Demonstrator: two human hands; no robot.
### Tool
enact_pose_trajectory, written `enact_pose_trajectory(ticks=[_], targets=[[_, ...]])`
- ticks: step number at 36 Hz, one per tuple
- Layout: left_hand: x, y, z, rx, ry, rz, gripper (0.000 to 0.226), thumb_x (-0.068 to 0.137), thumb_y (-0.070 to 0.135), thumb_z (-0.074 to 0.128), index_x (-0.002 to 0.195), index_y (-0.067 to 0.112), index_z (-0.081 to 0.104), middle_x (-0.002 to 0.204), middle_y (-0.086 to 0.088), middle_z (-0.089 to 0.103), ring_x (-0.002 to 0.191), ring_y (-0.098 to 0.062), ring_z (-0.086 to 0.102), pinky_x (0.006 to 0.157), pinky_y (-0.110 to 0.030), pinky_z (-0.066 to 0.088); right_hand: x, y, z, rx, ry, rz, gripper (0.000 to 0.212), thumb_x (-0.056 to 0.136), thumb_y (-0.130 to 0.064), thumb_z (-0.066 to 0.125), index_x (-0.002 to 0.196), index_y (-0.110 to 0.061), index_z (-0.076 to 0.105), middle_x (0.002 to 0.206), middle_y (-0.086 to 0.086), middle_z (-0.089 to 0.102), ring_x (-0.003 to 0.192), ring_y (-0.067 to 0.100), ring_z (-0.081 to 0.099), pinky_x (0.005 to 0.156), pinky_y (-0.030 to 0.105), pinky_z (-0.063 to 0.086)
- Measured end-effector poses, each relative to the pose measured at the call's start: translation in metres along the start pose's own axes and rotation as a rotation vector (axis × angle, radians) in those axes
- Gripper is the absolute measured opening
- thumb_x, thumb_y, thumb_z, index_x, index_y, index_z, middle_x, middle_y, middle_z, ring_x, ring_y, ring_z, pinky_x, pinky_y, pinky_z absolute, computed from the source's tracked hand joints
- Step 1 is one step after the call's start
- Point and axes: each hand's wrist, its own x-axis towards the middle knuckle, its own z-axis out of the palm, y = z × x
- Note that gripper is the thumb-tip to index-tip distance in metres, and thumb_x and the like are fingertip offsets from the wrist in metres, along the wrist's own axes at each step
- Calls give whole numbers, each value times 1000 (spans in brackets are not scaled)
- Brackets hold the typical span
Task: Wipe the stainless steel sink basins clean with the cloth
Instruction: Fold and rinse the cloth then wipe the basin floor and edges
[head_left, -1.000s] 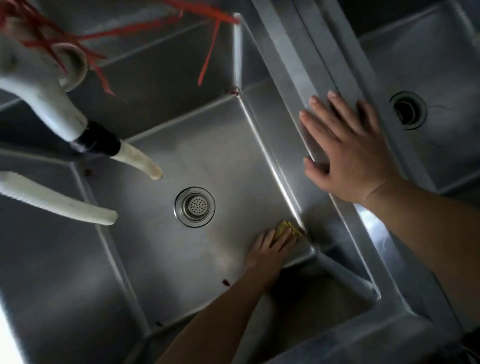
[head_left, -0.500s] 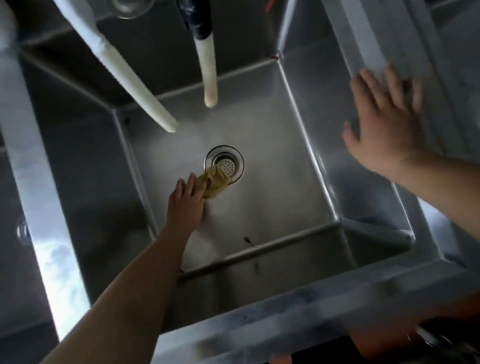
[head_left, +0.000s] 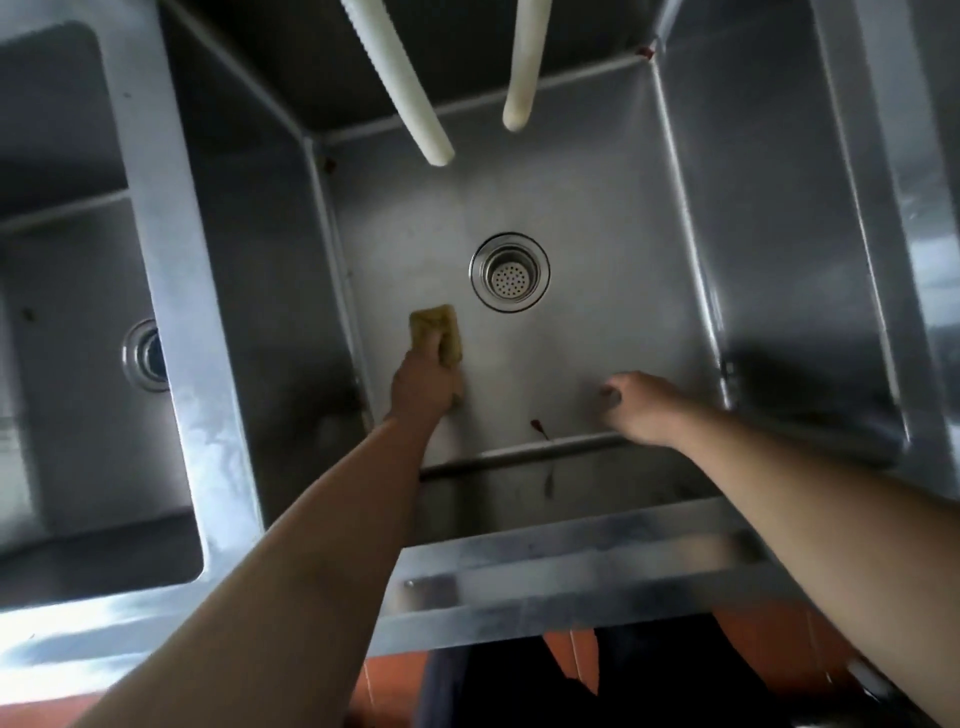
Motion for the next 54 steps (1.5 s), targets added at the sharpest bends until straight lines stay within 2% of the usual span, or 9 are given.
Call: enact_pose_trajectory(ticks=[8, 12, 14, 18, 29, 35, 41, 49, 54], targets=[[-21, 84, 20, -266, -402, -20, 15, 86, 8, 58, 92, 20, 51, 109, -21, 62, 100, -36, 62, 82, -38, 54, 18, -35, 13, 499, 53, 71, 27, 90, -39, 64, 108, -19, 65, 106, 5, 67, 95, 27, 65, 81, 39, 55], [-35, 111, -2, -804, -528, -79, 17, 92, 1, 60, 94, 17, 58, 67, -4, 69, 58, -19, 68, 60, -39, 62, 24, -59, 6, 957, -197, 228, 27, 92, -48, 58, 103, -24, 64, 95, 4, 67, 82, 25, 66, 70, 42, 57], [-43, 116, -20, -793, -581, -6, 19, 90, -5, 58, 101, 9, 63, 77, -10, 68, 68, -24, 67, 72, -44, 61, 25, -63, -2, 1152, -291, 200, 21, 95, -35, 59, 105, -17, 67, 91, 11, 71, 73, 28, 69, 56, 39, 58], [-55, 90, -62, -672, -657, 124, 34, 95, 7, 60, 127, 19, 57, 114, -7, 61, 97, -17, 58, 77, -23, 53, 26, -59, -13, 1001, -328, 128, 24, 92, -19, 64, 116, -17, 66, 95, 6, 73, 86, 23, 70, 70, 37, 56], [-118, -23, -157, -313, 524, 155, 51, 84, -3, 52, 135, 4, 55, 141, -16, 52, 130, -32, 47, 112, -24, 33, 13, -82, 37, -551, 166, -219, 7, 79, -16, 57, 84, -19, 61, 81, 3, 54, 104, 33, 54, 96, 45, 33], [-142, -52, -157, -200, 768, 136, 50, 94, 12, 50, 143, 11, 49, 155, -16, 37, 145, -38, 28, 121, -41, 21, -1, -113, 67, -495, -122, -376, 44, 91, -18, 56, 135, -23, 56, 133, 10, 60, 116, 34, 58, 99, 37, 45], [-138, -97, -146, -262, 641, -501, 59, 101, 52, 32, 156, 34, 20, 166, -2, 13, 152, -26, 9, 122, -43, 7, 0, -122, 82, -716, -236, -316, 44, 89, -11, 60, 131, -23, 58, 124, 6, 63, 106, 26, 63, 88, 36, 54], [-132, -101, -144, -436, 670, -450, 63, 98, 56, 30, 151, 24, 36, 153, -1, 43, 142, -21, 36, 117, -39, 27, 22, -110, 97, -348, -290, -141, 64, 96, -32, 52, 154, -25, 25, 153, 13, 41, 136, 35, 44, 112, 43, 36], [-129, -101, -143, -387, 674, -467, 62, 96, 57, 28, 145, 23, 47, 140, -4, 58, 131, -26, 49, 110, -41, 37, 30, -127, 102, -327, -346, -174, 35, 95, -17, 56, 128, -22, 65, 135, 7, 62, 122, 27, 56, 103, 33, 44]])
